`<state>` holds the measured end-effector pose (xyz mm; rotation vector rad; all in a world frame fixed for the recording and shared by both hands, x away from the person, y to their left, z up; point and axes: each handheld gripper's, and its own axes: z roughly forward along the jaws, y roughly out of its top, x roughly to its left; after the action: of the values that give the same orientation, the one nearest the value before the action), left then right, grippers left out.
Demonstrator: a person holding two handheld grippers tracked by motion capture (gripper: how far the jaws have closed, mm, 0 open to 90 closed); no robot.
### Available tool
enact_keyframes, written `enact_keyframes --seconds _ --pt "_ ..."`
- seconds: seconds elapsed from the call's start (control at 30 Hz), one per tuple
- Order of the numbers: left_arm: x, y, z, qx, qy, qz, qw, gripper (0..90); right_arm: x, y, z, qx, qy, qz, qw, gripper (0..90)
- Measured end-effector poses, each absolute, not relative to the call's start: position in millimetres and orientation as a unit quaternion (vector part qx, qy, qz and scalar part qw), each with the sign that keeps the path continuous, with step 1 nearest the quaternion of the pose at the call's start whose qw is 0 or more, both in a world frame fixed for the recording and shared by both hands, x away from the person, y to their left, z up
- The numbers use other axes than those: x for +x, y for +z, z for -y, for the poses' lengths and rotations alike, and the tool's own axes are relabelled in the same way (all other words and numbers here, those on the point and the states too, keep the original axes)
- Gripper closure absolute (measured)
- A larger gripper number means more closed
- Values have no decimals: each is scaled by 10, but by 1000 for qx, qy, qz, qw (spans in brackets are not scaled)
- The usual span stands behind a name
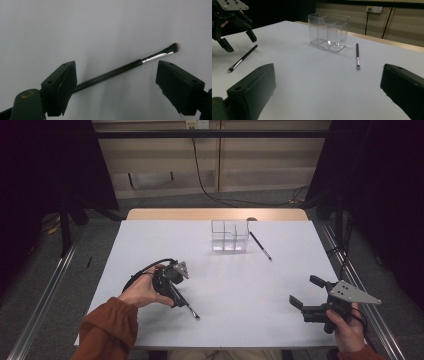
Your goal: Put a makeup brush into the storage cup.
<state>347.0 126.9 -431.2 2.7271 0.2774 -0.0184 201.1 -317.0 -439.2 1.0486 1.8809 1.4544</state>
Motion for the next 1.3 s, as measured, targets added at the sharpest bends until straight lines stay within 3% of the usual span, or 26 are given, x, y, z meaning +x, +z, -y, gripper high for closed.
enact_keyframes --seconds 0.13,0.37,0.67,1.03,1.2,1.3 --pt "3485 -4354 -1269 975 -11 -96 198 202 2009 -4391 3169 388 540 -697 267 0" --pt "3529 -4412 -1264 981 -4 -73 180 153 2011 -4395 3174 390 539 -698 267 0" --pt "3530 -4538 -1194 987 -10 -58 150 216 2006 -4390 3170 388 541 -697 267 0" --pt "3571 -4534 -1128 991 -18 -56 117 225 2011 -4398 3172 390 535 -698 271 0" --pt "3569 -4519 -1090 993 -20 -60 104 267 2010 -4399 3161 388 529 -702 279 0" --pt "3577 -4491 -1047 995 -23 -53 85 348 2014 -4400 3159 389 527 -702 278 0"
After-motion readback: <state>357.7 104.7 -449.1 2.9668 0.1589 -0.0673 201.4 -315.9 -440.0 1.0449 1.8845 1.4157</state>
